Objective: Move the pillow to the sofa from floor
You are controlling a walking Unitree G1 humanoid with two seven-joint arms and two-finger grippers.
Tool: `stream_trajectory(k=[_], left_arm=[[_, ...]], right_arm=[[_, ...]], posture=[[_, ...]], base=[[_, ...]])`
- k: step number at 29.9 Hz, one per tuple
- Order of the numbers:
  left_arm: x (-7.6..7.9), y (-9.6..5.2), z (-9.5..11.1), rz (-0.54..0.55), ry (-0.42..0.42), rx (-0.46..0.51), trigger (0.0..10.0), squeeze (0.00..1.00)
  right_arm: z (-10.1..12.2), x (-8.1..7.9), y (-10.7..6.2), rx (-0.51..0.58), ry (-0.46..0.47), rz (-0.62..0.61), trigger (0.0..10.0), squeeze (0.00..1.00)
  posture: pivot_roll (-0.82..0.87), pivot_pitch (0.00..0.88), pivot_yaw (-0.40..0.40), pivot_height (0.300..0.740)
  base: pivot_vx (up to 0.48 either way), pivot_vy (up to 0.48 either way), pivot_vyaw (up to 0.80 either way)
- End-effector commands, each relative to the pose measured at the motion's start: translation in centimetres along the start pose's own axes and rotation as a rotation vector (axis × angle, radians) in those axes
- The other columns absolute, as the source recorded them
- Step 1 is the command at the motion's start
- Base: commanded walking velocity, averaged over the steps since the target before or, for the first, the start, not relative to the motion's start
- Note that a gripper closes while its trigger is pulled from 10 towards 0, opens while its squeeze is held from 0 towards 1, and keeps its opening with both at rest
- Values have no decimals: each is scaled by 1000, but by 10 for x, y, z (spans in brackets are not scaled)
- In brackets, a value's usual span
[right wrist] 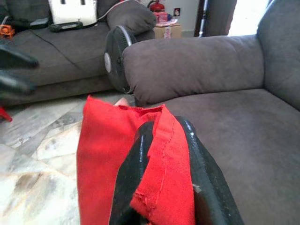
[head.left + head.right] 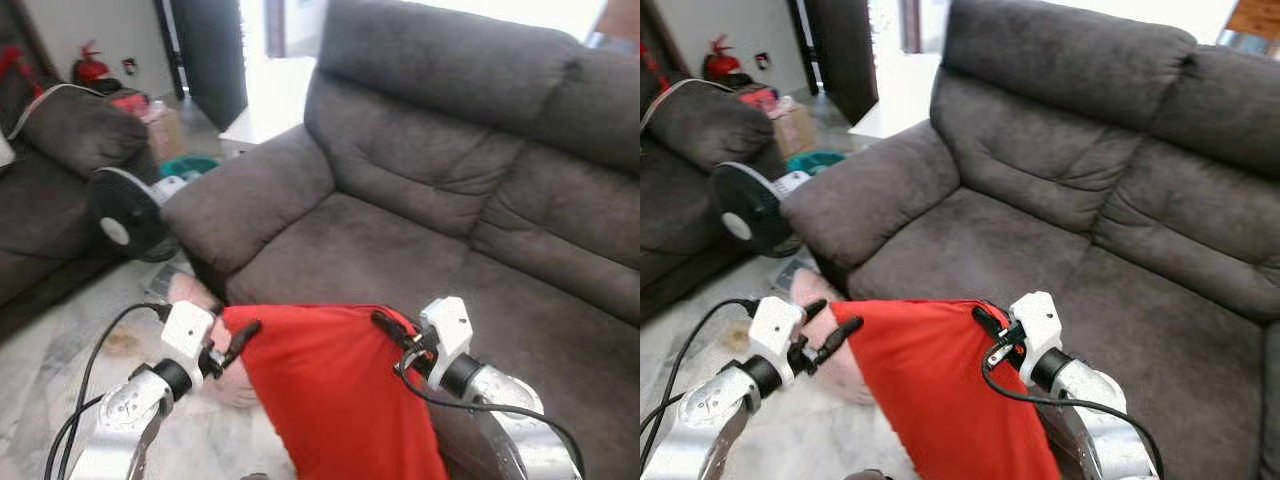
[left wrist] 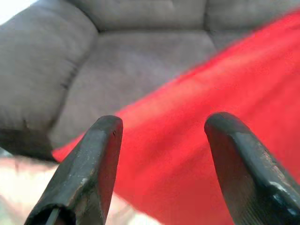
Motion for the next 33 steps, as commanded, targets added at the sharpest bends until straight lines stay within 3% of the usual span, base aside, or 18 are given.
stream_trajectory(k=[1,7,17,33], left_arm=[[-1,-6,-2,-43,2,-40,10000,0],[-10,-22,-11,-112,11,-148,10000,0],[-14,-41,-18,-255,23,-319,10000,0],[-14,-48,-26,-413,65,-463,10000,0]], right_arm=[[23,0,1,78,-91,57,10000,0],[11,-7,-12,-58,-161,260,10000,0],[14,-9,-25,-128,-195,466,10000,0],[29,-24,-23,-86,-211,579,10000,0]], posture=[[127,0,-57,740],[128,0,-58,740],[130,0,-54,740],[133,0,-46,740]], base=[[0,0,0],[0,0,0],[0,0,0],[0,0,0]])
Point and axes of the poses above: a point about 5 cm out from each wrist's last joint towards the gripper, its own y axis pointing out of the wrist towards the gripper, its own z axis along the axis of the wrist's last joint, x = y × z, the point moved 1 cm from there along y, pointing out of the wrist towards the gripper, and after that the axes turned 7 degrees about -y, right-handed, at the moved point
